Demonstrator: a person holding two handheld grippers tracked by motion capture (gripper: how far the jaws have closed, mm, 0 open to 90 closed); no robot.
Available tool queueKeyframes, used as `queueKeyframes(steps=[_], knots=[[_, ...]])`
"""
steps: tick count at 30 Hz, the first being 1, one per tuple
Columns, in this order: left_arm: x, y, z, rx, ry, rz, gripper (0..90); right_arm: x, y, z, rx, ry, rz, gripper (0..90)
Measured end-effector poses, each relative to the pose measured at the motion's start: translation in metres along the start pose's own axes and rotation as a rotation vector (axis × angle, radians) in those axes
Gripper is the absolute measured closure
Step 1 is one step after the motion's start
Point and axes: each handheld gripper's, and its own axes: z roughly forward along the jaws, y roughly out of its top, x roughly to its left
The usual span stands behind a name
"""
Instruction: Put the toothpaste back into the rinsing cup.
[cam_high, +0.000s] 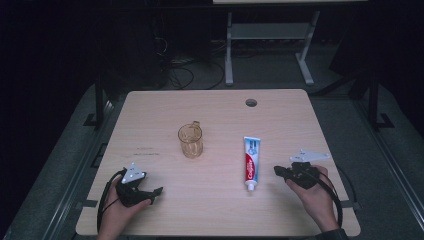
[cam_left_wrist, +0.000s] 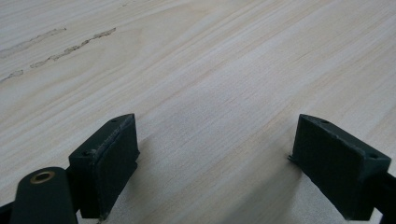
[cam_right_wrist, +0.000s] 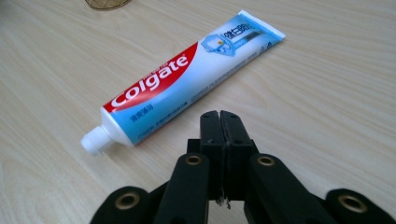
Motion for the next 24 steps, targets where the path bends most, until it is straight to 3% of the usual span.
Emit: queueKeyframes(steps=[24], knots=[[0.0, 0.0, 0.0, 0.002, 0.0, -0.001, 13.1, -0.022, 0.029, 0.03, 0.023, -0.028, 0.018, 89.8]])
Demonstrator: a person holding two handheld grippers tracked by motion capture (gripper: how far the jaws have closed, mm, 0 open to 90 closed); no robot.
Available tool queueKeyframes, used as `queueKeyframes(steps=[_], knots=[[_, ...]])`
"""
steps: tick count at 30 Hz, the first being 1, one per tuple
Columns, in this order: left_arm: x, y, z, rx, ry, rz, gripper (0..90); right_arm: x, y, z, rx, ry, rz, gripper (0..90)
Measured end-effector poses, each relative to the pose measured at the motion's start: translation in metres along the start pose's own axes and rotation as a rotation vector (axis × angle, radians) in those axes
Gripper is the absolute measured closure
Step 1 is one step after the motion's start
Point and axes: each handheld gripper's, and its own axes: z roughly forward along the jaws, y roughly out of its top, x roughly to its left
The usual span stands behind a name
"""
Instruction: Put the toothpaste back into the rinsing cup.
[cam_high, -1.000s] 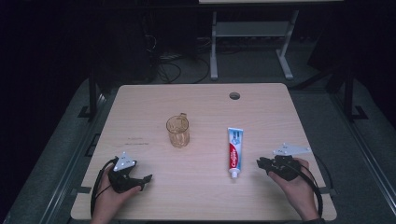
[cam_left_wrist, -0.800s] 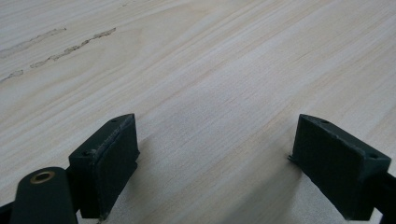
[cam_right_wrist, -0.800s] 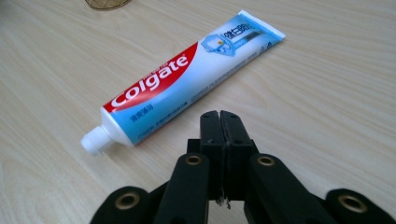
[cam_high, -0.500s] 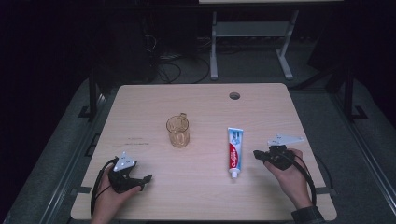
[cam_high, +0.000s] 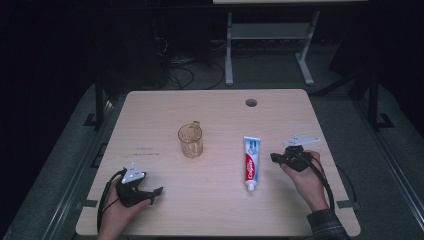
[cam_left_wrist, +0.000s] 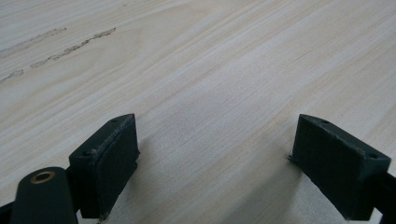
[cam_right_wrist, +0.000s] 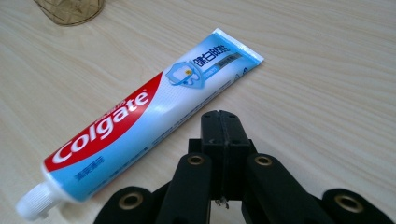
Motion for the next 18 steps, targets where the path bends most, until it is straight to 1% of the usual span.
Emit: queueKeyframes(steps=[5, 6, 8, 15, 18], knots=[[0.0, 0.0, 0.0, 0.0, 0.0, 0.0, 13.1, -0.003, 0.005, 0.008, -0.001, 0.002, 0.006, 89.8], [0.0, 0.0, 0.0, 0.0, 0.0, 0.0, 13.1, -0.004, 0.006, 0.015, 0.011, 0.007, 0.01, 89.8], [0.0, 0.0, 0.0, 0.0, 0.0, 0.0, 13.1, -0.005, 0.008, 0.021, 0.021, 0.008, 0.009, 89.8], [0.0, 0.0, 0.0, 0.0, 0.0, 0.0, 13.1, -0.008, 0.016, 0.04, 0.028, 0.011, 0.013, 89.8], [0.0, 0.0, 0.0, 0.0, 0.0, 0.0, 13.1, -0.01, 0.016, 0.047, 0.039, 0.012, 0.021, 89.7]])
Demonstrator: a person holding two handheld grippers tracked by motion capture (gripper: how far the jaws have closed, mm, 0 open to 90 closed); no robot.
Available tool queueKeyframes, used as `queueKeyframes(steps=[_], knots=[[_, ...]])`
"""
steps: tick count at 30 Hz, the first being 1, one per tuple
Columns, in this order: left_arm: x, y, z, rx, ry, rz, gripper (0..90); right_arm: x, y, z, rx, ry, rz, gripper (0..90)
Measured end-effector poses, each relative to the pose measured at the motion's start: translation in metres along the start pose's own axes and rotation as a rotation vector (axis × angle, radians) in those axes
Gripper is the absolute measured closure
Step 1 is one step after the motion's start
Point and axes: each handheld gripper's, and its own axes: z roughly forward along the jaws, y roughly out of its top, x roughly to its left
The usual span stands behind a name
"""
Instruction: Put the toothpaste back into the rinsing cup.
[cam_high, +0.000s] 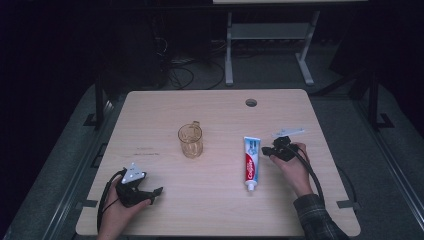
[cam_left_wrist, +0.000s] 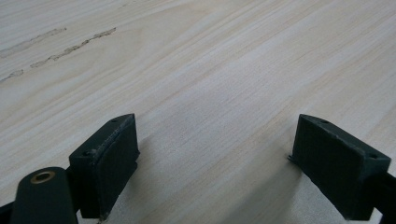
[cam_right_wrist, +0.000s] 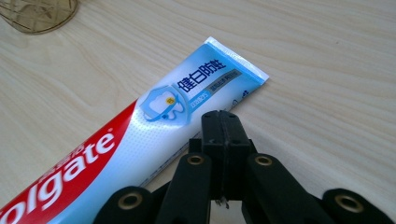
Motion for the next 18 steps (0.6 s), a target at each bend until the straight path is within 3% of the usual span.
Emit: queueKeyframes(steps=[9, 18], knots=[[0.0, 0.0, 0.0, 0.0, 0.0, 0.001, 13.2, -0.003, -0.001, 0.017, 0.028, 0.007, 0.004, 89.6], [0.0, 0.0, 0.0, -0.001, 0.001, 0.001, 13.2, 0.005, 0.007, 0.021, 0.021, 0.023, -0.017, 89.6]])
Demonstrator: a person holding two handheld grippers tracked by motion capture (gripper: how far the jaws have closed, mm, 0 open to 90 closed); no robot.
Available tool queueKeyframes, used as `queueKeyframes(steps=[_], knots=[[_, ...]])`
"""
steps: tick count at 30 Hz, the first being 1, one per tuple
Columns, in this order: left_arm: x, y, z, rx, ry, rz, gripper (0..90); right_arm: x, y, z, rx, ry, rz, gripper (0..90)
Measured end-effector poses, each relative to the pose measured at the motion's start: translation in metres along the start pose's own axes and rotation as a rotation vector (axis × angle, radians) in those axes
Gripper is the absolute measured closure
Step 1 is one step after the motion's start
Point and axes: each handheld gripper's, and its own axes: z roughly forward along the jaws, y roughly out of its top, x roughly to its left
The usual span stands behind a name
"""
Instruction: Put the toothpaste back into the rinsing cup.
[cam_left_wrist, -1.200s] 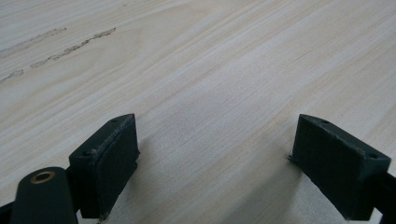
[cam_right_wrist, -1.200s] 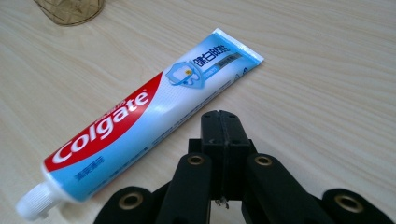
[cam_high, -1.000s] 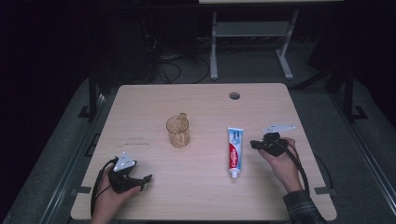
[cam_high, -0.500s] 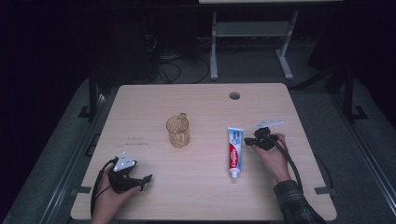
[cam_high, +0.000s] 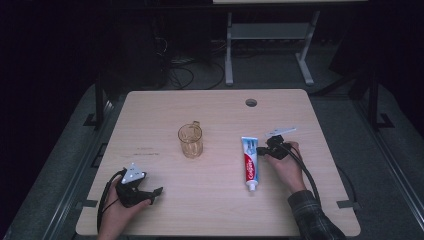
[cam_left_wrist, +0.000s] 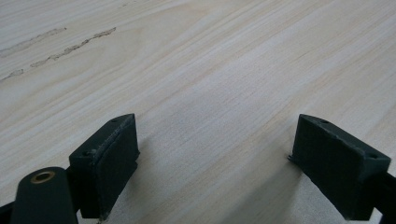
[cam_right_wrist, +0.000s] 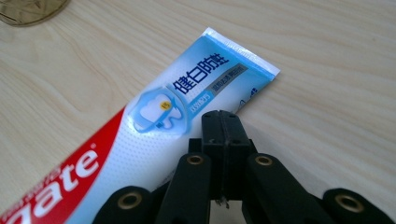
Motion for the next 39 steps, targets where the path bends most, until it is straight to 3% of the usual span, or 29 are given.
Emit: queueKeyframes(steps=[21, 27, 39], knots=[[0.0, 0.0, 0.0, -0.001, 0.0, -0.001, 13.2, 0.026, 0.01, 0.012, 0.011, 0.061, -0.078, 89.6], [0.0, 0.0, 0.0, 0.0, 0.0, 0.0, 13.2, 0.029, 0.013, 0.003, -0.005, 0.065, -0.075, 86.1], [0.0, 0.0, 0.0, 0.0, 0.001, -0.001, 13.2, 0.046, 0.016, -0.022, -0.033, 0.077, -0.09, 68.5]])
